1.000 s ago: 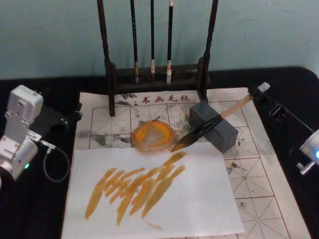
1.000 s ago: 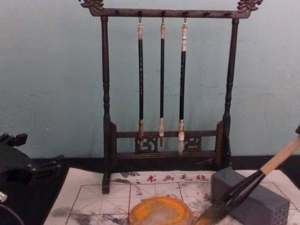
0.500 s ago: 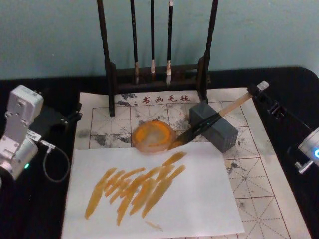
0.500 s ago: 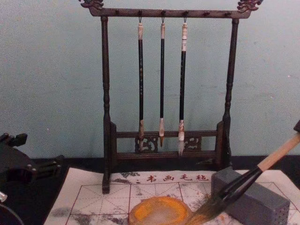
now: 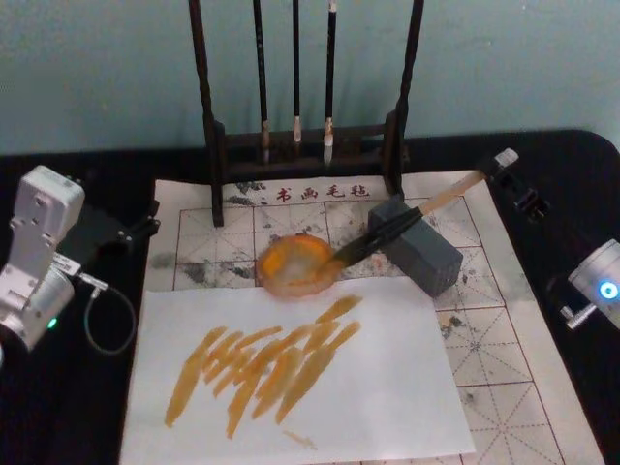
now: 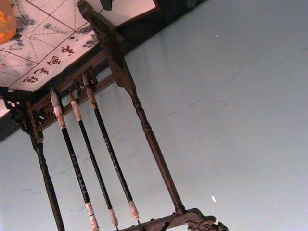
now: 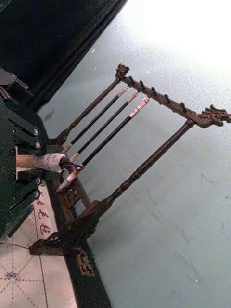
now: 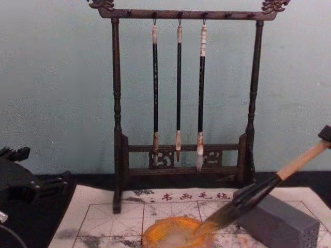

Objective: Pick up the brush from the inkstone, write on the paper, then place the brush back to its original position.

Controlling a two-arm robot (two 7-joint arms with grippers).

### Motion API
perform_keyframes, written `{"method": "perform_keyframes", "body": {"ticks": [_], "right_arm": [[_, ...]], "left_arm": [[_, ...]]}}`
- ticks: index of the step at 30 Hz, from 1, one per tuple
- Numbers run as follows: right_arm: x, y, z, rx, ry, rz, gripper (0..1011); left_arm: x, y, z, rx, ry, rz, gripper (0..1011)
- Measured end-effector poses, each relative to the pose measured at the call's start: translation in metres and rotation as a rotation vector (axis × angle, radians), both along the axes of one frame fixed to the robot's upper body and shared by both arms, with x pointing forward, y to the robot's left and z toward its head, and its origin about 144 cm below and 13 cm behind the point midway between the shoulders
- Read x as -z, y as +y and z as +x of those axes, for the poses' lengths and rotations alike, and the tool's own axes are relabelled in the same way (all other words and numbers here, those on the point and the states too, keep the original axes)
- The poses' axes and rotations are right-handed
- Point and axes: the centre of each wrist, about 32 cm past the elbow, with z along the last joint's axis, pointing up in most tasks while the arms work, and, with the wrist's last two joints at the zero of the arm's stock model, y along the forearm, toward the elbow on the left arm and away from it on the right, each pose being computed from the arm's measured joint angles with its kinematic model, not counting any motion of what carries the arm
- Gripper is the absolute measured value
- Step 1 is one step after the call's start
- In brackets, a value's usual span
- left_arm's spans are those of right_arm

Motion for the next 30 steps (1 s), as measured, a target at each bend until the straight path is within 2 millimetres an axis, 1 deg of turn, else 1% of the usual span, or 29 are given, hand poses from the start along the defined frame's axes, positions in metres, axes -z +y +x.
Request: {"method": "perform_keyframes", "body": {"ticks": [14,30], "right_arm": [[0.001,0.014,0.016,0.001,0.011,0.039,187],[0.011,0.028,0.029,-0.009,0.059,0.052,187]], "left_arm": [[0.000,0.000,0.000,0.000,0.000,0.000,1001],[0.000,0.000,0.000,0.000,0.000,0.000,1001]]}}
